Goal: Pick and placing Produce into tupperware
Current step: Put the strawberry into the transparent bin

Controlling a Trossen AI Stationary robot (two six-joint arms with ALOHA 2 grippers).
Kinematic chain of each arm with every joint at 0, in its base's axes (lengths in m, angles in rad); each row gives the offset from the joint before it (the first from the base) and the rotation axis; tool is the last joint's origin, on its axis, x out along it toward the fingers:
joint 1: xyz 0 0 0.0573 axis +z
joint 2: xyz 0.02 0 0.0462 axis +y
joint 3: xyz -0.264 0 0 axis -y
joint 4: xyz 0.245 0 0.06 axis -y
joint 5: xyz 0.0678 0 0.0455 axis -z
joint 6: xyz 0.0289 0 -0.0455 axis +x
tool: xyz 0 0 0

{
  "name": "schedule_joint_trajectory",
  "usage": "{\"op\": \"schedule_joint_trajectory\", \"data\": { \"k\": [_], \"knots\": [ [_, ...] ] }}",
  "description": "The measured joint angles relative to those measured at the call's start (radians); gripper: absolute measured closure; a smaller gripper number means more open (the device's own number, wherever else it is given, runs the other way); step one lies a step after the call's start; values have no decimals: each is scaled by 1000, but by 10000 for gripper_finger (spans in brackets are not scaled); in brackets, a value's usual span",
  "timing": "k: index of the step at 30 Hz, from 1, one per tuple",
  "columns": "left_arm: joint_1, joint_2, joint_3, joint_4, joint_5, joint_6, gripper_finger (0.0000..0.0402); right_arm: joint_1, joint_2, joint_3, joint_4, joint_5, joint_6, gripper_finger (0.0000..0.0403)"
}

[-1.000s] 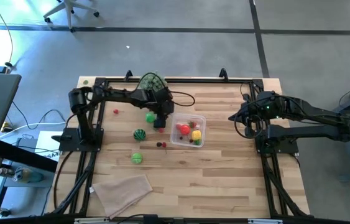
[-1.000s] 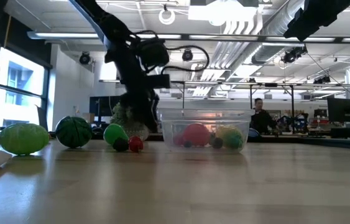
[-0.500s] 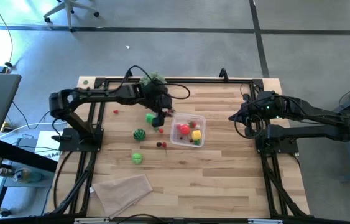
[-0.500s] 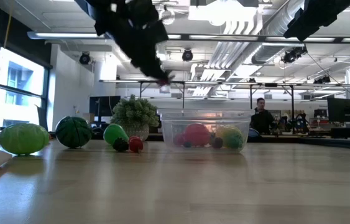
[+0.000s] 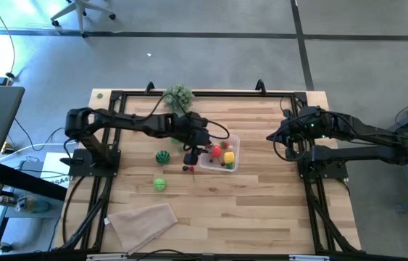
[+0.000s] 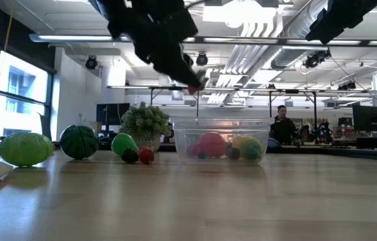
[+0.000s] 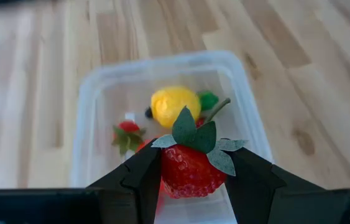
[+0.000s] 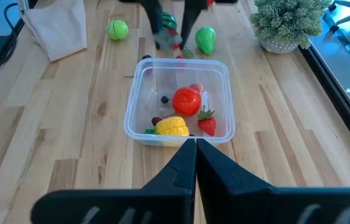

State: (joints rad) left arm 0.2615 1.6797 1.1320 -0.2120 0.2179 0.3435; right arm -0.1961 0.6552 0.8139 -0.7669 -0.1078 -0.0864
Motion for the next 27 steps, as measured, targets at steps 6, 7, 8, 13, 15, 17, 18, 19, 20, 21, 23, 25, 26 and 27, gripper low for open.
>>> {"op": "schedule_joint_trajectory", "data": {
  "k": [6, 7, 8, 13, 15, 17, 18, 19, 20, 21, 23, 25, 26, 27],
  "knots": [
    [0, 76, 0, 40, 25, -12, 257, 0, 0, 0, 0, 0, 0, 401],
    [-1, 87, 0, 41, 27, -12, 257, 0, 0, 0, 0, 0, 0, 401],
    [-1, 98, 0, 43, 27, -15, 257, 0, 0, 0, 0, 0, 0, 401],
    [-1, 134, 7, 51, 46, -27, 257, 0, 0, 0, 0, 0, 0, 401],
    [0, 156, 29, 36, 55, -28, 257, 0, 0, 0, 0, 0, 0, 401],
    [-1, 180, 57, 14, 66, -27, 257, 0, 0, 0, 0, 0, 0, 401],
    [-2, 195, 73, 9, 66, -27, 257, 0, 0, 0, 0, 0, 0, 401],
    [-2, 208, 87, -10, 66, -24, 257, 0, 0, 0, 0, 0, 0, 401],
    [-2, 220, 101, -35, 66, -17, 257, 0, 0, 0, 0, 0, 0, 401],
    [-3, 231, 115, -57, 66, -9, 257, 0, 0, 0, 0, 0, 0, 401],
    [-8, 257, 140, -85, 63, -3, 257, 0, 0, 0, 0, 0, 0, 401],
    [-9, 277, 153, -114, 48, 0, 257, 0, 0, 0, 0, 0, 0, 401],
    [-9, 286, 160, -123, 47, 0, 257, 0, 0, 0, 0, 0, 0, 401],
    [-13, 293, 166, -131, 46, 0, 257, 0, 0, 0, 0, 0, 0, 401]
  ]
}}
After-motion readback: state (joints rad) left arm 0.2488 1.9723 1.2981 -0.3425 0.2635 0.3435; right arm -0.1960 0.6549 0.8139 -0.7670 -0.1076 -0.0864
